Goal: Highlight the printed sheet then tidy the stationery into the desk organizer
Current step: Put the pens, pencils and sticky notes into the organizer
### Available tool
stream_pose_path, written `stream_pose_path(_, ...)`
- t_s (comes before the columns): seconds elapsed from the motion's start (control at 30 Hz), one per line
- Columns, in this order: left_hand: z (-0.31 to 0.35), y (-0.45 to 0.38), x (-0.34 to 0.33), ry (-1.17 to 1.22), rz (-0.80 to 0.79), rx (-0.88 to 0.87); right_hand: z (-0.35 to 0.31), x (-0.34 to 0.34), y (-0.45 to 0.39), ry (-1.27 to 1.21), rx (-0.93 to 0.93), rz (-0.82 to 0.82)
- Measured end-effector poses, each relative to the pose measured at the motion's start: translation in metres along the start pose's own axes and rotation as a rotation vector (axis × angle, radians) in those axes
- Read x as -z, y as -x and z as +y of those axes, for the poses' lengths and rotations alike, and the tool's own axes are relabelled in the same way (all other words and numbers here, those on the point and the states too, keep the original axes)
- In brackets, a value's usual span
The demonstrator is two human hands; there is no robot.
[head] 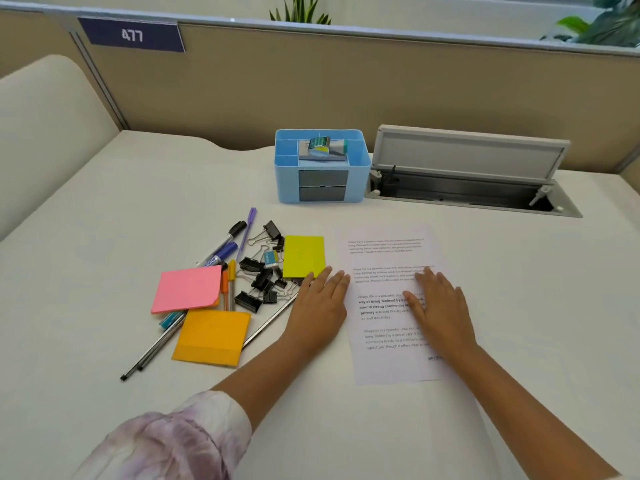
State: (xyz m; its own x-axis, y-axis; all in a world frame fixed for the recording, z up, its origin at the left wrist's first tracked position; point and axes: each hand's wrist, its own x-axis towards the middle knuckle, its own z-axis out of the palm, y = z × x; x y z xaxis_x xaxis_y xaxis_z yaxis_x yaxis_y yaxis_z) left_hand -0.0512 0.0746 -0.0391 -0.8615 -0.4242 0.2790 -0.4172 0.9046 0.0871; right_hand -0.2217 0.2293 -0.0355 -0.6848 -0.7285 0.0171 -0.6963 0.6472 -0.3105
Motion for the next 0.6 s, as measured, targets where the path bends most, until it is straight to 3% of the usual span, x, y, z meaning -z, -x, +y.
stream_pose_path(0.2,0.008,0.024,0.004,0.0,0.065,-0.003,0.007,0.001,0.011,-0.018,-0.018,0.009)
stream_pose_path(0.6,-0.004,0.049,0.013,-0.126,0.096,0.261,0.009,0.001,0.019,0.001,-0.003,0.008)
